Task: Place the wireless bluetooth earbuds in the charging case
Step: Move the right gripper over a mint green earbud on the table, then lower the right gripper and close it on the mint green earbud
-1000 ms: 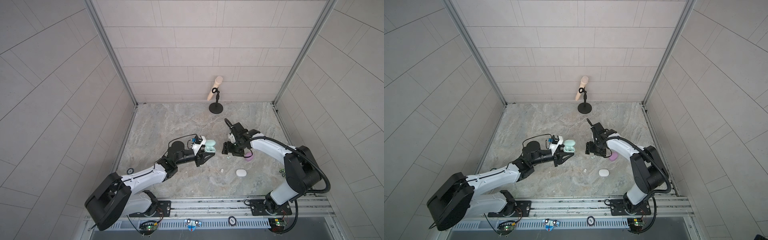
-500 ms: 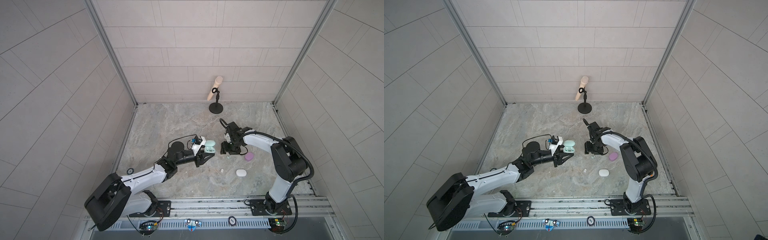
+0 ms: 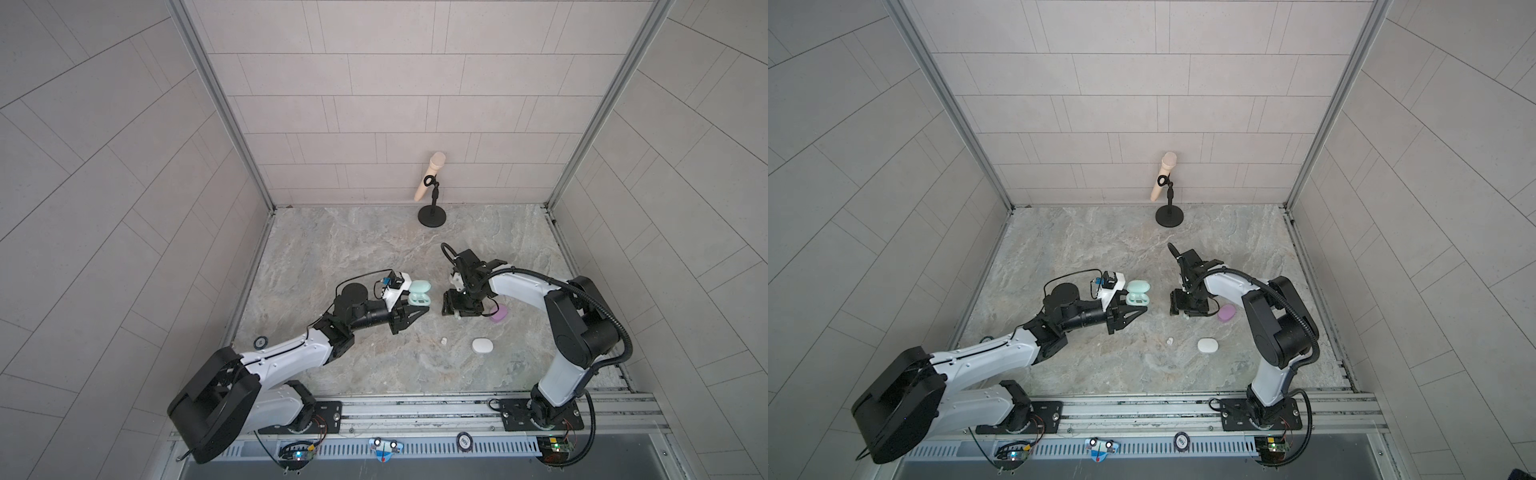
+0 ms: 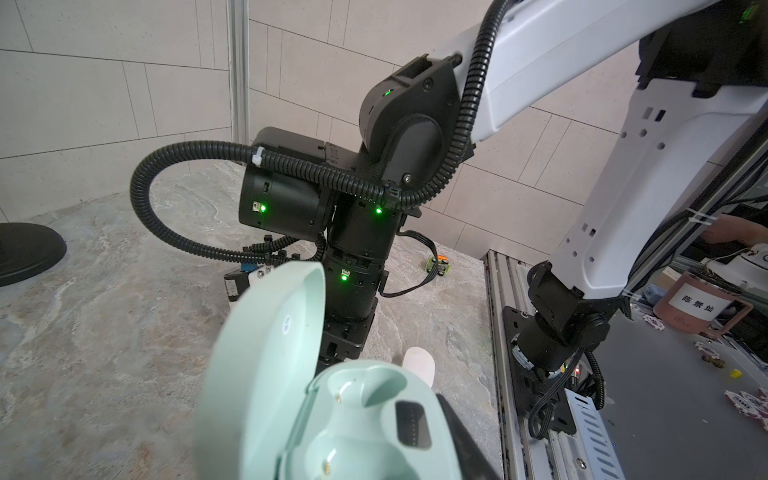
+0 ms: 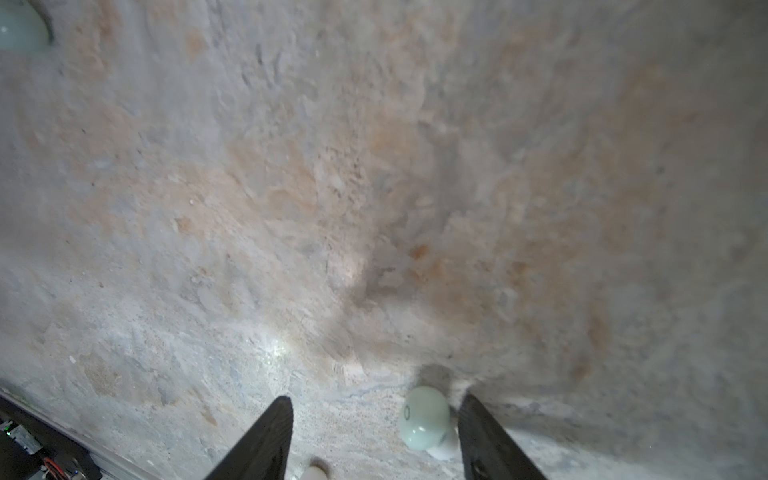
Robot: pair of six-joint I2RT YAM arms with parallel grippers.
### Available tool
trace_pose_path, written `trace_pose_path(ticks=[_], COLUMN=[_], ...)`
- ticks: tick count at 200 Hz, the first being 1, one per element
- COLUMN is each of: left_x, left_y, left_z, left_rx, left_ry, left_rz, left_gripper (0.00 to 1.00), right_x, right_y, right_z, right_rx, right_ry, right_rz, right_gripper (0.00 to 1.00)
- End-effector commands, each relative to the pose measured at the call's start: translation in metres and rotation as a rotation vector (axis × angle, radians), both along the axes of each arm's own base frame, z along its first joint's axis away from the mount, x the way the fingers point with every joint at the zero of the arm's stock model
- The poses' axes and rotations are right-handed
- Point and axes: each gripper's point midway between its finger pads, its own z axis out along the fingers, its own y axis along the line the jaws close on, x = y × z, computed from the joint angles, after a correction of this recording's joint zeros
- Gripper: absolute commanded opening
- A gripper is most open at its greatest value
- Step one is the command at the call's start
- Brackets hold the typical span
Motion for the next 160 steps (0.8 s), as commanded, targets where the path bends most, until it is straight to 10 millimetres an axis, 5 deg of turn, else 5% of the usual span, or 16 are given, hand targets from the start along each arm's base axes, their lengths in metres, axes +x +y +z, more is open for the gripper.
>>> trace_pose_path(ticks=[1, 58, 160], left_x=[-0.001, -0.002, -0.002], left_y=[0.003, 0.003, 0.004], left_z=[0.010, 0.011, 0.011], left_rx=[-0.027, -0.029, -0.030], left_ry=[-0.035, -0.035, -0.041], left_rz=[0.000, -0.004, 0.000], left_gripper=[0.08, 0.08, 0.08], right_x=[-0.013, -0.004, 0.009], right_y=[0.001, -0.019, -0.018], right_z=[0.004, 0.010, 0.000], right_rx=[0.007, -0.090, -0.121], right_ry=[0.023, -0.031, -0.050], right_rz=[-0.006, -0.093, -0.170], right_gripper=[0.66, 0.67, 0.43])
